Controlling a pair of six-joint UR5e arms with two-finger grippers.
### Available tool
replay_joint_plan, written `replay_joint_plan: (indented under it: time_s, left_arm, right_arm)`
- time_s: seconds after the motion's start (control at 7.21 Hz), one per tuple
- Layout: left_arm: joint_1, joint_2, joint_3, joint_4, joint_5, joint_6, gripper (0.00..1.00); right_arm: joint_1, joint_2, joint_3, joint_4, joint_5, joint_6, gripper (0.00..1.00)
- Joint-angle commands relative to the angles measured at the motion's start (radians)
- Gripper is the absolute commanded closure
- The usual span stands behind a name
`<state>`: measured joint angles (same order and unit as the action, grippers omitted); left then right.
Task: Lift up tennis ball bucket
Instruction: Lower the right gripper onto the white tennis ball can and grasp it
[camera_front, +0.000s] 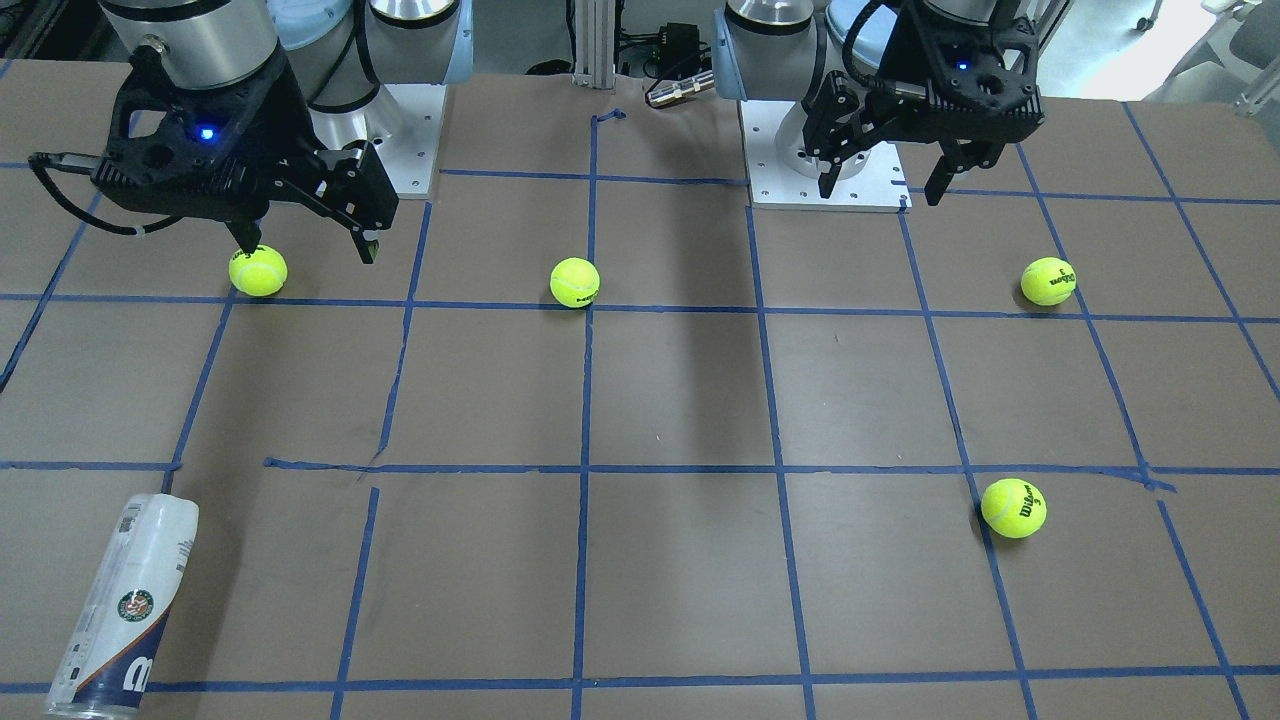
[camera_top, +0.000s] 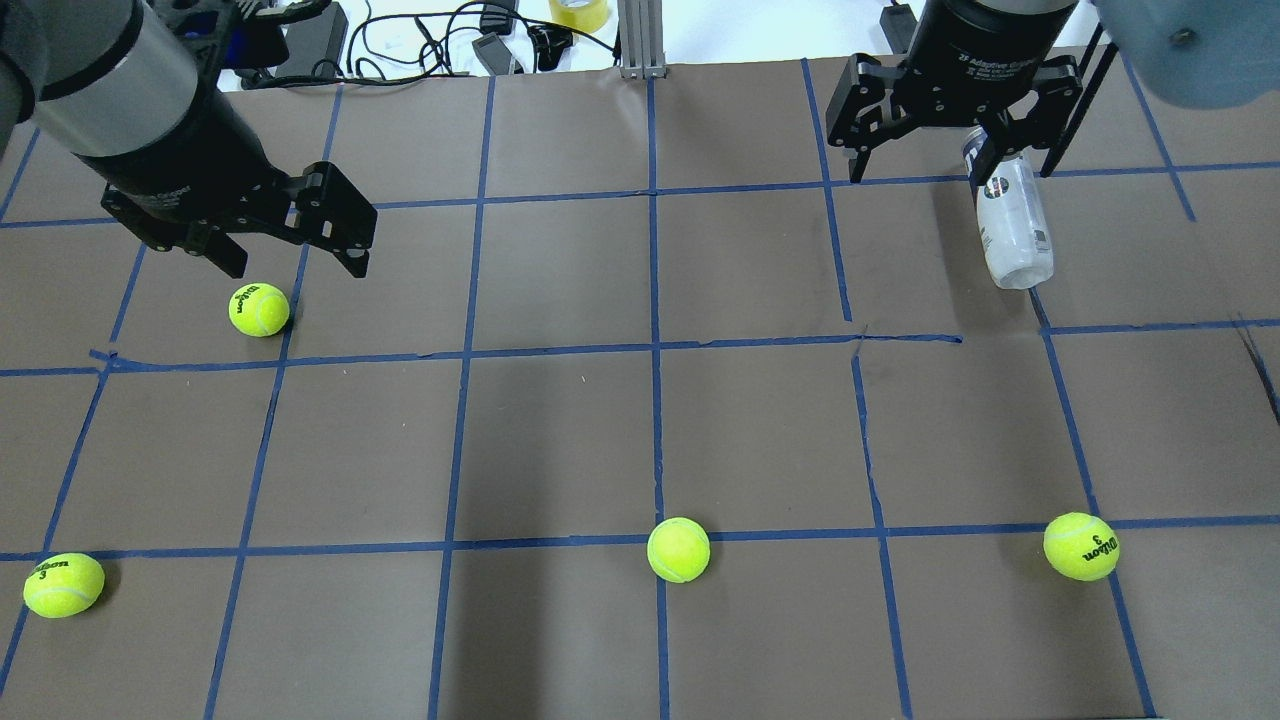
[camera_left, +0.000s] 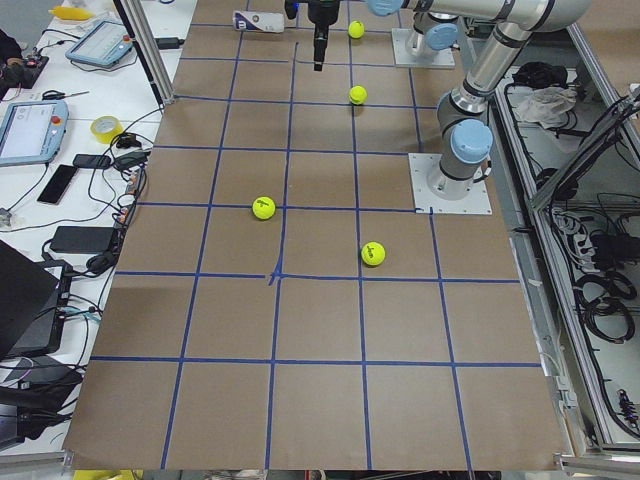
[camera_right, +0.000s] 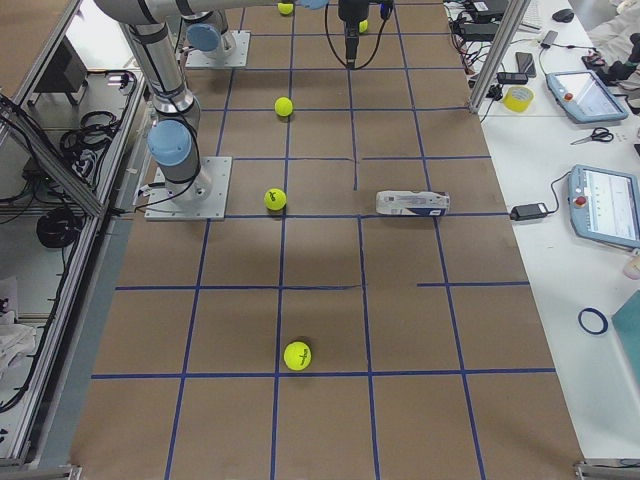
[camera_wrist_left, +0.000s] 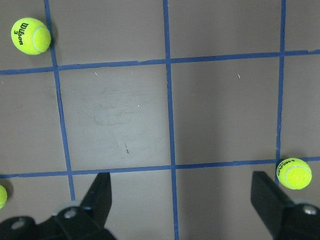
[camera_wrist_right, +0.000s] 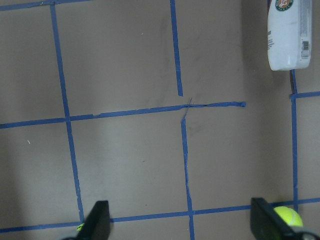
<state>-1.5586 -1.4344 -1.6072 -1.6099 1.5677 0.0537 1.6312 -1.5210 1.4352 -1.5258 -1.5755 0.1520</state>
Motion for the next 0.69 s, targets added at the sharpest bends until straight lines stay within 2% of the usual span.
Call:
replay_joint_plan:
  time_s: [0.0, 0.28, 0.55]
  left_arm:
    - [0.000, 0.000, 0.000, -0.001, 0.000, 0.000, 0.00]
    - [0.000, 0.002, 0.000, -0.001, 0.000, 0.000, 0.00]
    - [0.000, 0.002, 0.000, -0.004, 0.002, 0.000, 0.00]
  right_arm:
    - [-0.005, -0.001, 0.001, -0.042, -0.007, 0.000, 0.00]
    - [-0.031, 0.011, -0.001, -0.048, -0.008, -0.002, 0.00]
    - [-0.135, 0.097, -0.033, -0.071, -0.001, -0.005, 0.00]
